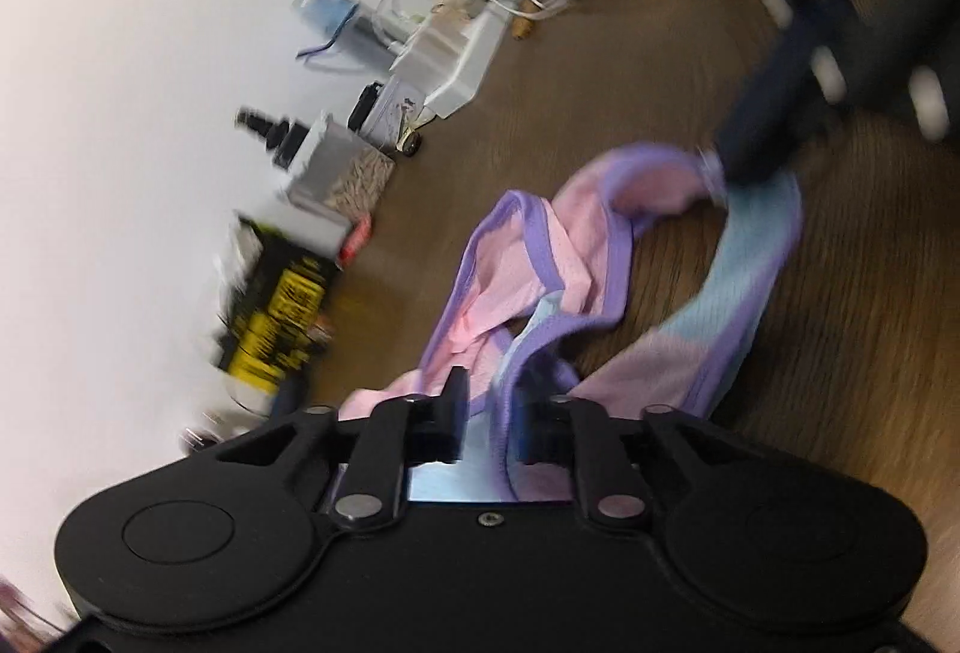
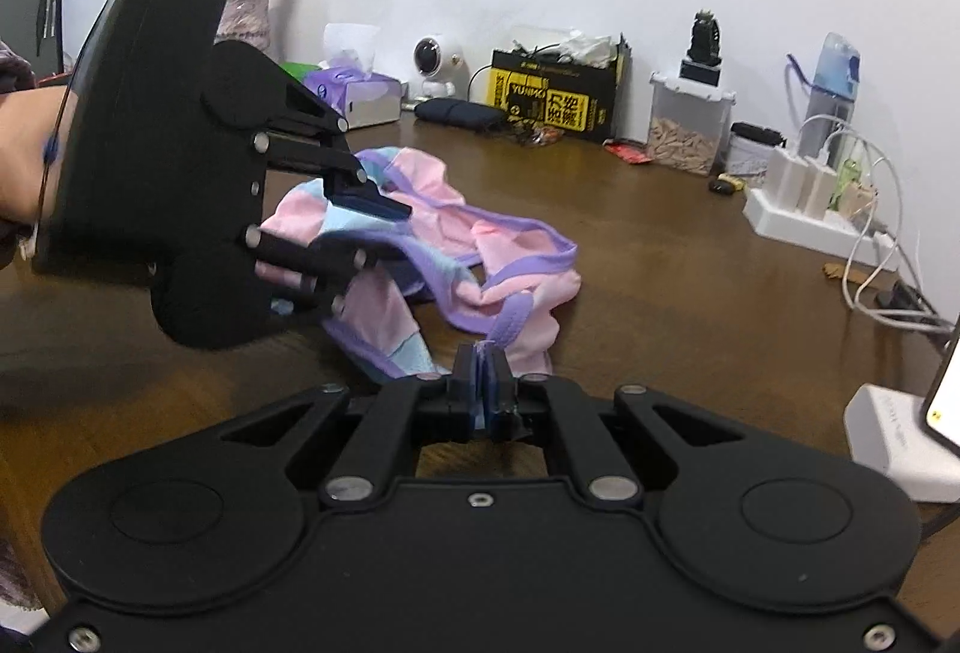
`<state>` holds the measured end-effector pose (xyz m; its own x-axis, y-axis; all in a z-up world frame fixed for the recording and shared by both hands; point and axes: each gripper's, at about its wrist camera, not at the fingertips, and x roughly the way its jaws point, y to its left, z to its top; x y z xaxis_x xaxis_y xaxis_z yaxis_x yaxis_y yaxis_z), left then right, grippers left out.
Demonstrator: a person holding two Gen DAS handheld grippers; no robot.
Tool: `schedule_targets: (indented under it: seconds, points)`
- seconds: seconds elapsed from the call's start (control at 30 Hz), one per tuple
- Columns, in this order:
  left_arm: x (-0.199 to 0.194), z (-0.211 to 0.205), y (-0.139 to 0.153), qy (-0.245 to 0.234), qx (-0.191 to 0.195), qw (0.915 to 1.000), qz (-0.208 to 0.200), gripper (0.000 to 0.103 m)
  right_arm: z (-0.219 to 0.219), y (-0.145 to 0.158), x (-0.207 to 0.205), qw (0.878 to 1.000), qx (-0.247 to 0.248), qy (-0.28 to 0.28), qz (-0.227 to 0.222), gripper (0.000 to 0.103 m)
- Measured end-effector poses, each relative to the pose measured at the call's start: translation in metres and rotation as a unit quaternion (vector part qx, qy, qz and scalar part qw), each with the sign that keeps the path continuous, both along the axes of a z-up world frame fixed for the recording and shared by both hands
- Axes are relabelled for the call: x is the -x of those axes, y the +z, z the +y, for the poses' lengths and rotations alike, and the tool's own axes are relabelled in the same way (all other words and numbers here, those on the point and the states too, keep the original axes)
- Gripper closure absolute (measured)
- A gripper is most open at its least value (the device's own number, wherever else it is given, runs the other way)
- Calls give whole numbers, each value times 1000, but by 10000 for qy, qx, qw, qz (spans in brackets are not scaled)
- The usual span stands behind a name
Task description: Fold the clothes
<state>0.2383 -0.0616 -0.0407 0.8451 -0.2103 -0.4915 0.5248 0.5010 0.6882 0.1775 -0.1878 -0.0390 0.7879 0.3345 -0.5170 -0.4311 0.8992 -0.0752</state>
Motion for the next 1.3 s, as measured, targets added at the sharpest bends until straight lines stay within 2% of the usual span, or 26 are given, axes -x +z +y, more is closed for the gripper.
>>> schedule_targets:
  seconds: [0.03,0.07,0.1,0.13,0.17,0.2,0.27,0.33,0.4,0.43,0.5,0.57,0.6,0.67,0.73,0.77,0.83,1.0,1.07,1.1,1.13,1.17,1.2,1.23,1.27,1.3]
  points:
    - [-1,2,4,95,188,9998,-42,94,0,-1,0,10000,2,1,13,98]
    - [-5,12,15,419,735,9964,-40,95,1,-2,0,10000,3,2,25,98]
    - [-8,22,26,745,1286,9889,-37,95,1,-2,0,10000,-2,-11,32,98]
    - [-12,32,37,1068,1831,9773,-34,95,0,-3,0,10000,-9,-26,38,98]
    - [-13,52,45,1492,2510,9564,106,95,0,-3,1,10000,-15,-41,45,98]
    - [-15,72,53,1908,3174,9286,248,95,0,-3,1,10000,-15,-46,44,98]
    - [-10,99,48,2381,3798,8923,526,95,1,-3,2,10000,-8,-53,39,98]
    - [-6,125,42,2832,4386,8491,799,95,2,-4,2,10000,6,-46,45,98]
    - [1,153,32,3332,4803,8066,881,95,6,-7,2,9999,90,-62,82,98]
    - [4,158,31,3427,4863,7994,840,95,7,-7,2,9999,103,-70,86,98]
    - [12,176,27,3745,5037,7754,688,95,9,-8,2,9998,140,-117,104,98]
    - [15,182,26,3663,5120,7733,754,95,11,-5,4,9999,130,-87,24,98]
    - [17,183,26,3639,5112,7749,763,95,13,-3,6,9999,124,-71,-19,96]
    - [22,181,27,3553,5102,7798,733,95,22,5,12,9995,135,129,-239,69]
    - [21,180,26,3534,5104,7807,722,95,37,12,19,9978,221,430,-459,59]
    - [19,181,26,3518,5148,7783,737,95,42,13,19,9970,279,521,-509,53]
    - [20,182,28,3497,5212,7747,767,95,66,10,18,9929,616,771,-668,52]
    - [24,183,29,3456,5186,7791,682,95,113,-12,3,9805,1541,929,-790,55]
    - [26,185,29,3492,5107,7832,630,95,120,-18,1,9770,1717,995,-785,72]
    - [27,185,28,3504,5027,7877,626,95,121,-19,0,9772,1722,981,-766,77]
    - [28,184,26,3496,4912,7956,599,93,121,-19,0,9773,1716,980,-763,93]
    - [30,182,26,3480,4741,8070,538,84,117,-16,1,9784,1667,916,-808,97]
    - [36,174,26,3391,4444,8285,332,72,114,-12,1,9795,1612,843,-859,98]
    - [42,166,26,3294,4135,8487,122,45,111,-8,1,9803,1562,815,-892,98]
    - [48,158,26,3190,3819,8674,-89,22,108,-4,1,9810,1513,794,-921,98]
    - [54,150,27,3081,3495,8843,-299,17,101,3,1,9830,1356,795,-946,98]
